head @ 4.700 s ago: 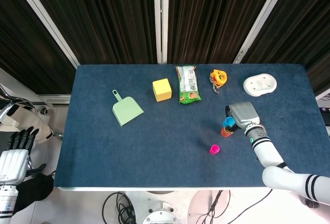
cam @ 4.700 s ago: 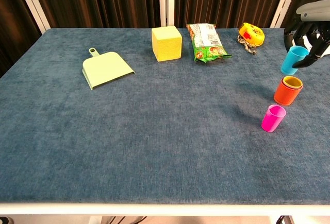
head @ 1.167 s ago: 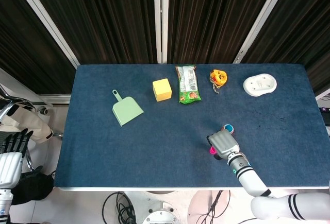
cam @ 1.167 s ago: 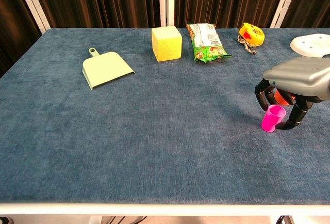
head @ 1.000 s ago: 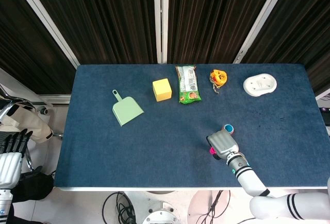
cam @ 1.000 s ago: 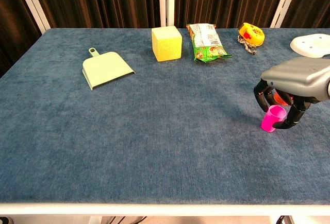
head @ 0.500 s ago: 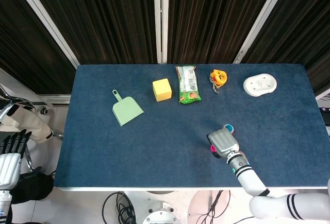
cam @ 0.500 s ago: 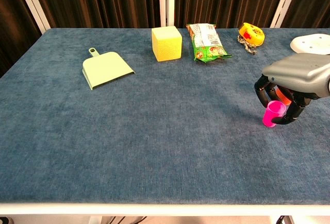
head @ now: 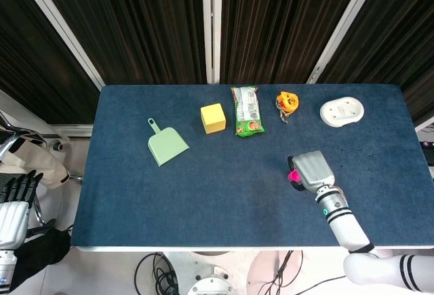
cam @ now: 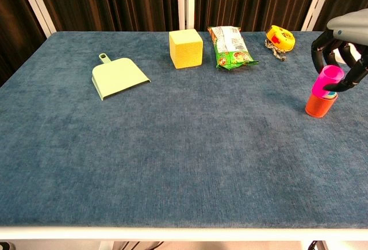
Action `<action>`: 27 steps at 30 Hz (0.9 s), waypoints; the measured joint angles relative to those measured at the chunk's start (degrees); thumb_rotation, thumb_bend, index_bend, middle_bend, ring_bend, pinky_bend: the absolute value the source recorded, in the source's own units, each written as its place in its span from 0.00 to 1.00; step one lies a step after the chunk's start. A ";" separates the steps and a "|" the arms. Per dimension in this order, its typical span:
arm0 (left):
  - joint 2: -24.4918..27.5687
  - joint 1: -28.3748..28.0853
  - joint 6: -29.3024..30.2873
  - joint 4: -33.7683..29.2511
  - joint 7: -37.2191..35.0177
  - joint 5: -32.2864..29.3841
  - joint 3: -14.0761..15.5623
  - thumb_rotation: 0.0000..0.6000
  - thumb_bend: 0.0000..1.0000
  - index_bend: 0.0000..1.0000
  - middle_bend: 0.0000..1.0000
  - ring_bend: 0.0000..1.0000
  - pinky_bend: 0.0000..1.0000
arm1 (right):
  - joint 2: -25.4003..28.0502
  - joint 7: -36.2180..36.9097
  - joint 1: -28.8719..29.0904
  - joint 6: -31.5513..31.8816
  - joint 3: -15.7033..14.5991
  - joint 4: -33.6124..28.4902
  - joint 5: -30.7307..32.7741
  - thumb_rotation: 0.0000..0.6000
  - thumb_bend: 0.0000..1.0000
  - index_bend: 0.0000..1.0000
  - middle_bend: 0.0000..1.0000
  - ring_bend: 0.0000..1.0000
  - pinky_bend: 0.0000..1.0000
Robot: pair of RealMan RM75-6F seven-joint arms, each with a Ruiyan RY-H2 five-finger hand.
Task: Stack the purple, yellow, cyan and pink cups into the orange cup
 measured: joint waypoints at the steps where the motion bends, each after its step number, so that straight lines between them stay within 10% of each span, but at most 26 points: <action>1: 0.00 -0.03 -0.10 -0.01 0.01 0.00 0.03 1.00 0.06 0.04 0.00 0.00 0.00 | 0.36 0.78 -0.15 -0.22 0.26 0.10 0.16 1.00 0.28 0.60 0.58 0.61 0.73; 27: 0.18 -1.03 -1.68 -0.52 1.42 -0.81 -0.31 1.00 0.06 0.04 0.00 0.00 0.00 | -1.70 8.81 -1.16 -7.91 3.09 10.82 3.29 1.00 0.28 0.60 0.58 0.61 0.73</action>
